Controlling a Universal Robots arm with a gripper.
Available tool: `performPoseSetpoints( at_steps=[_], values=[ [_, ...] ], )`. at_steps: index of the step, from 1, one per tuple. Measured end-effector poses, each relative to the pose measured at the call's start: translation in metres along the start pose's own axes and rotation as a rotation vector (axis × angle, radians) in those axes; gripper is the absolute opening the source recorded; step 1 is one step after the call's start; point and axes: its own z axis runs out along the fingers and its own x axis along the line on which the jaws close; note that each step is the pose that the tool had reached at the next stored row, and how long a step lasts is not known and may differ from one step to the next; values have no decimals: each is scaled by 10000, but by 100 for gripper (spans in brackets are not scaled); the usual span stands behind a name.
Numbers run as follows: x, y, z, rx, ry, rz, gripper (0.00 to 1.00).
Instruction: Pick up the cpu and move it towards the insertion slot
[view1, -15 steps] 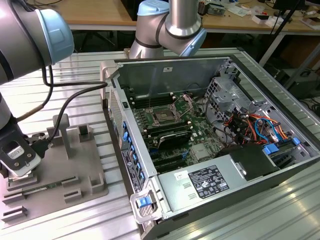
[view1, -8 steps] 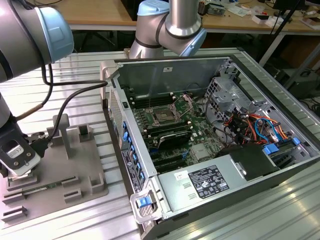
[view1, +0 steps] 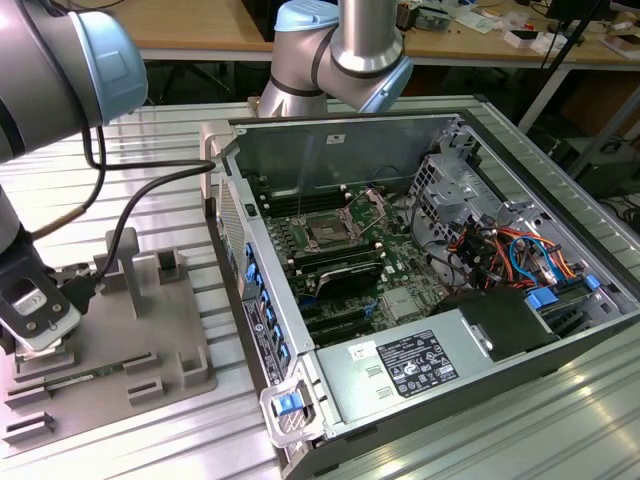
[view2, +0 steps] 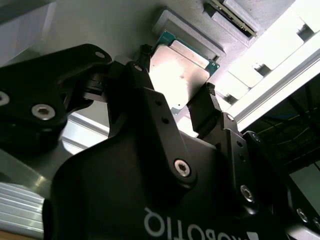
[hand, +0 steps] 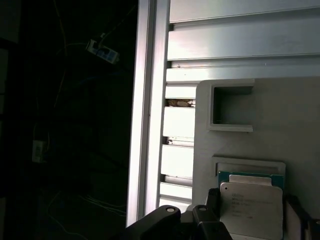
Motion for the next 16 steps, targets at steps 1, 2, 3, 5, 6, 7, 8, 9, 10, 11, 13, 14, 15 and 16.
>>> performPoseSetpoints(
  at_steps=[1,2,3,5,6,7,8,9,10,11,13,14,15,16],
  values=[
    [0,0,-4,0,0,0,55],
    [0,0,-5,-1,-1,0,55],
    [0,0,-7,-1,-1,0,55],
    [0,0,-9,0,0,0,55],
    [0,0,-10,-1,0,0,55],
    [0,0,-14,0,1,0,55],
    [0,0,-18,0,0,0,55],
    [0,1,-21,-1,0,1,55],
    [0,1,-21,-2,-1,0,55],
    [0,1,-21,-2,-1,0,55],
    [0,0,-22,-1,0,0,55],
    [0,1,-23,-2,0,0,55],
    [0,1,-26,-1,1,0,55],
    [0,0,-31,1,4,0,55]
  ],
)
